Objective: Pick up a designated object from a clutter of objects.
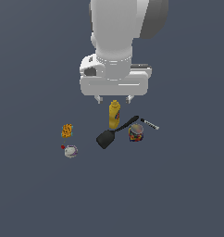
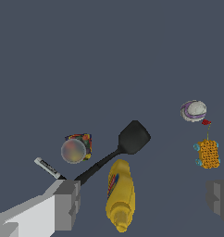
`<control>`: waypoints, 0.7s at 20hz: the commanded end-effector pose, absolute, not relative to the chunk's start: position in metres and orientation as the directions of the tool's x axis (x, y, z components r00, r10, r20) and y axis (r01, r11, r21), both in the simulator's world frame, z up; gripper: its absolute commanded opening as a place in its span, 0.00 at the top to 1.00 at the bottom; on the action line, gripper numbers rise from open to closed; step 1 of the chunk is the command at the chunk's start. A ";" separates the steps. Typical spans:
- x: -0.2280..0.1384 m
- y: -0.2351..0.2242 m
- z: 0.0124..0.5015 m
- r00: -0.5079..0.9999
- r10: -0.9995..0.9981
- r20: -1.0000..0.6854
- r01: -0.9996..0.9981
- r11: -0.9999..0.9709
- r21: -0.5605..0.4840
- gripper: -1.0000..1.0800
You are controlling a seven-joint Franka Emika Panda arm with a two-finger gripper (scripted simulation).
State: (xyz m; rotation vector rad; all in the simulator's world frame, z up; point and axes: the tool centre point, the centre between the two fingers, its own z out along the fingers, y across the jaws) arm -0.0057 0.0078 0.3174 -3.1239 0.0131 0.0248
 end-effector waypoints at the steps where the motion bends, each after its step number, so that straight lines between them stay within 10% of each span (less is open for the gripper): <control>1: -0.006 0.008 0.317 1.000 -0.008 -0.016 -0.008 -1.000 -0.018 0.04; 14: -0.006 -0.020 0.304 0.998 -0.063 -0.031 -0.063 -0.998 0.000 0.04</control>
